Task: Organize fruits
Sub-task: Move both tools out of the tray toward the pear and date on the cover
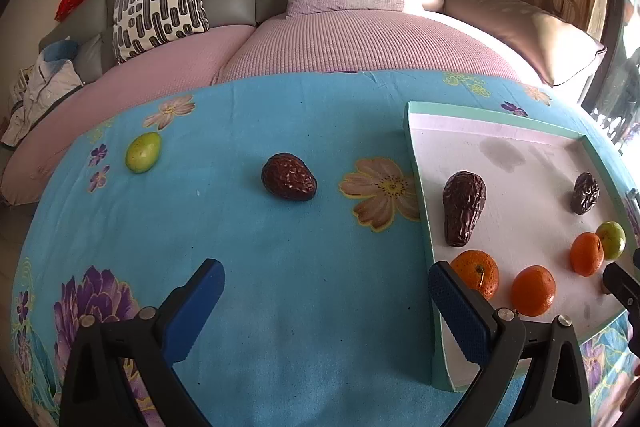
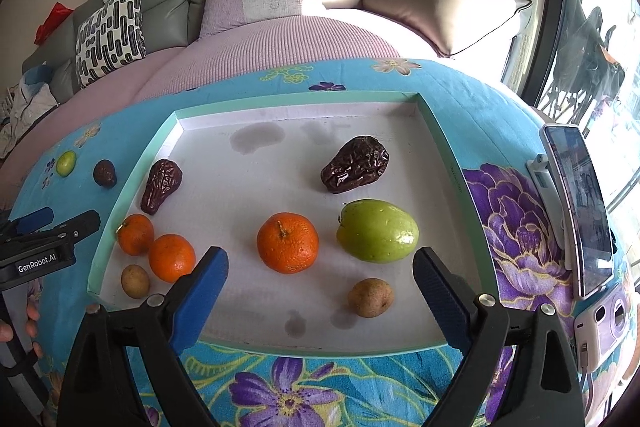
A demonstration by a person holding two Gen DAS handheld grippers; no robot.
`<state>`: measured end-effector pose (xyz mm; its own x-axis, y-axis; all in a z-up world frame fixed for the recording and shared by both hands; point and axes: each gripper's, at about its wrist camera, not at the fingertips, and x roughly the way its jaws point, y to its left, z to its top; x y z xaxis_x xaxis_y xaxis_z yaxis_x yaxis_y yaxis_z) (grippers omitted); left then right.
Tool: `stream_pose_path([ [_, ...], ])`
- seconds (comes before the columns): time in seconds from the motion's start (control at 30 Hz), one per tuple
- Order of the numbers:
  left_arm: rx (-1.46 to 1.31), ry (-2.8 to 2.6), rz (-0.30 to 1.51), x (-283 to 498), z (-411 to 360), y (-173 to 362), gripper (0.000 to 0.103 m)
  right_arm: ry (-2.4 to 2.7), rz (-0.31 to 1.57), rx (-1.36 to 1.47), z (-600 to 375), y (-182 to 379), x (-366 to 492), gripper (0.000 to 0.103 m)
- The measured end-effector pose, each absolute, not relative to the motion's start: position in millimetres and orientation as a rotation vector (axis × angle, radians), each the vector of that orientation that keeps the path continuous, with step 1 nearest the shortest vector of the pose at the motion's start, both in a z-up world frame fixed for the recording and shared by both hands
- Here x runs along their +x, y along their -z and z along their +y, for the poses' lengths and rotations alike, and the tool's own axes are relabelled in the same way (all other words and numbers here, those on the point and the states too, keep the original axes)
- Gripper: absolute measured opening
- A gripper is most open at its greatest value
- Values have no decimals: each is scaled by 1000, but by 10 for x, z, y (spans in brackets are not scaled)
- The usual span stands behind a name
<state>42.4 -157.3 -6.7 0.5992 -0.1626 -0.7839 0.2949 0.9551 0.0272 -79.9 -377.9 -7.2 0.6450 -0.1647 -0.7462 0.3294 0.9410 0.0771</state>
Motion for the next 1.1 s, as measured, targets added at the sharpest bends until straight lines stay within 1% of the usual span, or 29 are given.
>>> stream_pose_path([
  [0.63,99,157,867,690,-947,-30,103,225,808,102,-3186,-29,-469,94],
  [1.0,51,166,875,861,-581,-90,103,188,733,65,-2894,-180,-300,94],
  [1.1,17,172,874,947,-453,-131,103,145,738,69,-2814,-197,-197,94],
])
